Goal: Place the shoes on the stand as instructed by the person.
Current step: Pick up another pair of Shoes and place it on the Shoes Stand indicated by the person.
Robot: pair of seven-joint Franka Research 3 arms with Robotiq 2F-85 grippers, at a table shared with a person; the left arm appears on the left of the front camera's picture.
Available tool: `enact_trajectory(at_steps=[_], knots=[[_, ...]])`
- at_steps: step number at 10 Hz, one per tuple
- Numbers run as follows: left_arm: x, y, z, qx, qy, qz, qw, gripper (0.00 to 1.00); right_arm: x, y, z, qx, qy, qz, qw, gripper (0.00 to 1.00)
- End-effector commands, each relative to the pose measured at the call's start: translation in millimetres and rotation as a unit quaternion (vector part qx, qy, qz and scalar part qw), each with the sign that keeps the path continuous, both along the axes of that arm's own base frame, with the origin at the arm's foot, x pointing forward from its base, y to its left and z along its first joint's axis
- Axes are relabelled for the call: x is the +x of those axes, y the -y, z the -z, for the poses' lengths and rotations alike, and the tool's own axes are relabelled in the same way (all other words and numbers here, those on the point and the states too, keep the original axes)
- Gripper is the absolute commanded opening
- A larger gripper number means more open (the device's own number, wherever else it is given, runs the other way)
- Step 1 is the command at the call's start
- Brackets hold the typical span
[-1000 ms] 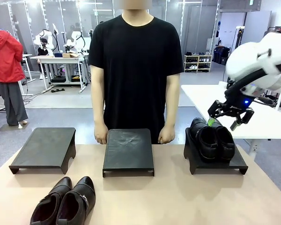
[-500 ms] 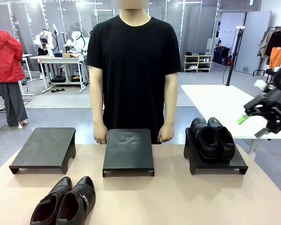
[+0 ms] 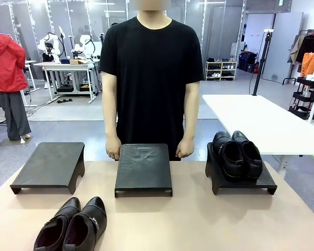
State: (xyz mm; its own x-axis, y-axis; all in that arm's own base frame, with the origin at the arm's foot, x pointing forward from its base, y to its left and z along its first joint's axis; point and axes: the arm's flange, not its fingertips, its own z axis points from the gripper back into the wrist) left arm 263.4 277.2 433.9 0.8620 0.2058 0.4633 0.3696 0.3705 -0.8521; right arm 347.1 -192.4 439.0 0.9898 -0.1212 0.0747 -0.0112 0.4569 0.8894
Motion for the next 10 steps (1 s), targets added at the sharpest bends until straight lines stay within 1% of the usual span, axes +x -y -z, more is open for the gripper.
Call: enact_trajectory(at_steps=[1, 2, 3, 4, 6, 8, 9, 10], knots=[[-0.7, -1.2, -1.5, -0.003, 0.006, 0.001, 1.0, 1.0, -15.9, 12.5, 26.0, 0.065, 0.017, 0.0, 0.998, 1.0], [-0.7, -1.2, -1.5, -0.003, 0.006, 0.001, 1.0, 1.0, -29.0, 18.5, 40.7, 0.083, 0.021, -0.005, 0.996, 1.0], [-0.7, -1.2, -1.5, -0.003, 0.006, 0.001, 1.0, 1.0, -40.8, 24.5, 58.6, 0.101, 0.011, -0.004, 0.995, 1.0], [-0.7, -1.2, -1.5, -0.003, 0.006, 0.001, 1.0, 1.0, -49.4, 27.0, 71.6, 0.115, 0.013, -0.008, 0.993, 1.0], [-0.7, -1.2, -1.5, -0.003, 0.006, 0.001, 1.0, 1.0, -60.8, 32.2, 90.4, 0.141, 0.024, 0.009, 0.99, 1.0], [-0.7, -1.2, -1.5, -0.003, 0.006, 0.001, 1.0, 1.0, -61.1, 38.1, 105.3, 0.163, 0.013, 0.017, 0.986, 1.0], [-0.7, -1.2, -1.5, -0.003, 0.006, 0.001, 1.0, 1.0, -56.7, 38.3, 104.9, 0.17, 0.014, 0.009, 0.985, 1.0], [-0.7, -1.2, -1.5, -0.003, 0.006, 0.001, 1.0, 1.0, -49.3, 40.5, 104.7, 0.186, 0.017, 0.023, 0.982, 1.0]])
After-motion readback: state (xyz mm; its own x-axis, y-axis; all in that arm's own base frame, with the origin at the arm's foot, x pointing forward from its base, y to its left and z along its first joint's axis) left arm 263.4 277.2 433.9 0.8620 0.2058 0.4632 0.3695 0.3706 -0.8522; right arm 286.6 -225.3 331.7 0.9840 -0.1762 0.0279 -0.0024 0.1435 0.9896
